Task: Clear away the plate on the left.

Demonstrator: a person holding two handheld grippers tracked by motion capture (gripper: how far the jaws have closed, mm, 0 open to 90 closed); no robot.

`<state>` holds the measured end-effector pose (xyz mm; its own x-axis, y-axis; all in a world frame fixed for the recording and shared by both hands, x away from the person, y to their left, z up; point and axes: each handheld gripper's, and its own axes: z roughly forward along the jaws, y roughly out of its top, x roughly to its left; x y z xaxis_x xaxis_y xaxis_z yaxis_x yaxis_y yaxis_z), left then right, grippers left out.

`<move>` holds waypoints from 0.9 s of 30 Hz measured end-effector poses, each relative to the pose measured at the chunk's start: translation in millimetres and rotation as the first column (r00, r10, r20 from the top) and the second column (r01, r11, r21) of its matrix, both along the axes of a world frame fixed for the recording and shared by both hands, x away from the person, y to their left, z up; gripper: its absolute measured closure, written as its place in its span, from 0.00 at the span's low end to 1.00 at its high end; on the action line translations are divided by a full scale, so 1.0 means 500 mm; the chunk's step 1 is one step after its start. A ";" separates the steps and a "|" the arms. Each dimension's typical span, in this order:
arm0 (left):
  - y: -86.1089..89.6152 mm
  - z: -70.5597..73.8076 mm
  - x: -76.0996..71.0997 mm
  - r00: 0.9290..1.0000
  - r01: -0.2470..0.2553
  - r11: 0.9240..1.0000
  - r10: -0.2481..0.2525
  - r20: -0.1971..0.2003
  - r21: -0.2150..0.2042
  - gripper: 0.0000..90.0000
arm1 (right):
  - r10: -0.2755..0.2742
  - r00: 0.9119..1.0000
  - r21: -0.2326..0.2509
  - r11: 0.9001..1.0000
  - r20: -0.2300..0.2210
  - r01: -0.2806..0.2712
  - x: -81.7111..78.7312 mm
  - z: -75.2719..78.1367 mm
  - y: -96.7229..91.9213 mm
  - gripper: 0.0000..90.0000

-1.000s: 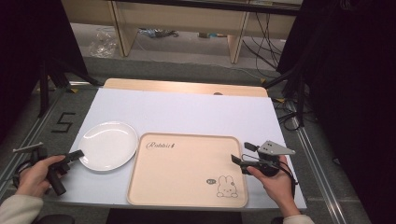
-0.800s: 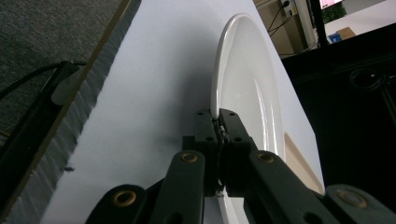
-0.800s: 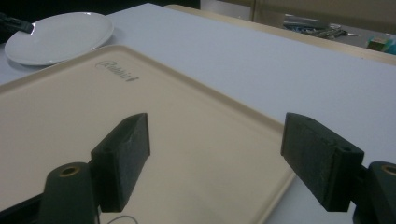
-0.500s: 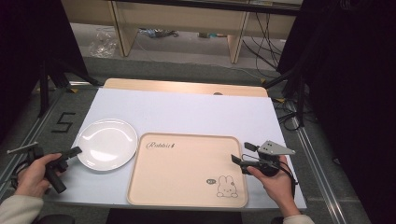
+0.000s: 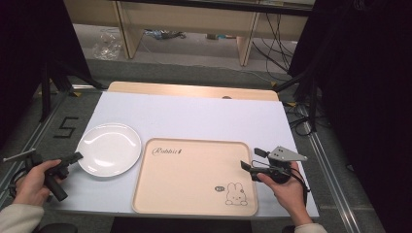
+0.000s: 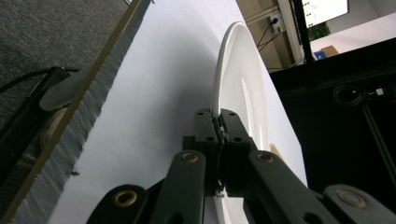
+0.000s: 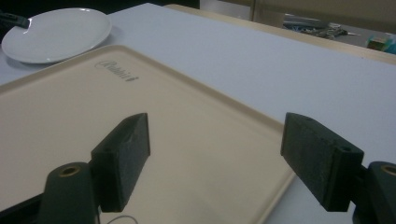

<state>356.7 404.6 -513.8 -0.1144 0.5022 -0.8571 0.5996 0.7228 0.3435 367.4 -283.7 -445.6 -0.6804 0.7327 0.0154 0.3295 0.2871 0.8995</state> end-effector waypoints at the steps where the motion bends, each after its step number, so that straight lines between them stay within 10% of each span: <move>1: 0.003 -0.004 -0.001 0.999 0.012 1.000 -0.011 0.033 -0.027 0.97 | -0.001 1.000 0.001 1.000 0.000 0.001 0.000 0.000 0.000 0.28; 27: -0.007 0.022 -0.003 0.998 -0.004 0.999 0.007 0.060 -0.048 0.97 | -0.002 1.000 0.001 1.000 -0.001 0.002 0.000 0.000 0.000 0.28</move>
